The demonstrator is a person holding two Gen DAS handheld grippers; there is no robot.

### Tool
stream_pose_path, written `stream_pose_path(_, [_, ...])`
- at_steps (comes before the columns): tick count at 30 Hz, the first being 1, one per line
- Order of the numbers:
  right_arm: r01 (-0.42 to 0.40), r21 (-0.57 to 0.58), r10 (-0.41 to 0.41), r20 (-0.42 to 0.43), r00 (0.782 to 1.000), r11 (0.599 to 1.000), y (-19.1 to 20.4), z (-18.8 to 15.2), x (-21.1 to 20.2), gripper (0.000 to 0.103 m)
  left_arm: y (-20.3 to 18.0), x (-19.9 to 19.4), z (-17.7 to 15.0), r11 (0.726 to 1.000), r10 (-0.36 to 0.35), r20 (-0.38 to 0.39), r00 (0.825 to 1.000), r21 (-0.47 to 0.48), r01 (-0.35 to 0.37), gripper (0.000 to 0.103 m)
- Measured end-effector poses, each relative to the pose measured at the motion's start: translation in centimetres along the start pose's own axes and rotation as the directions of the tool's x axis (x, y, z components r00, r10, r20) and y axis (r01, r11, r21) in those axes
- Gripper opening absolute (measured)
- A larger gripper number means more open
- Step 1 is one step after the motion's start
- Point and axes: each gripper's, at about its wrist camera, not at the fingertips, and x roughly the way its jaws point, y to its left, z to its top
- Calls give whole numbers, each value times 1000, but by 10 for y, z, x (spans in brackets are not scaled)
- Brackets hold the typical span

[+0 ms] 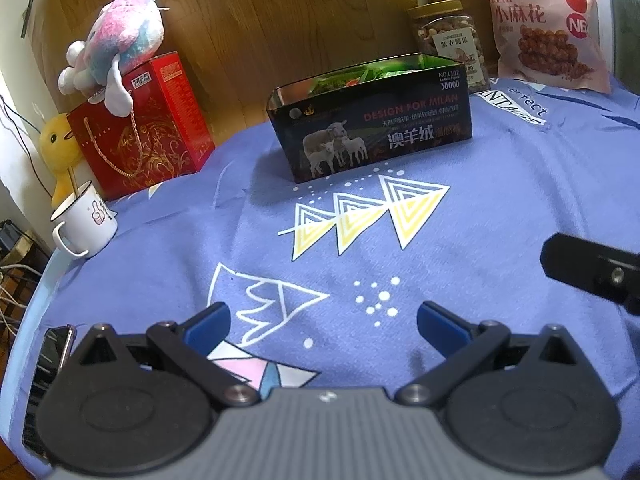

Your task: Organize snacks

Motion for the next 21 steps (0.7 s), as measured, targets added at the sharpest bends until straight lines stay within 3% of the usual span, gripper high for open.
stream_pose_path(21, [1,1,-1,0,1000,1000,0,0,0,78,1,2,0,1000,-7,-21,1000,-11,7,103])
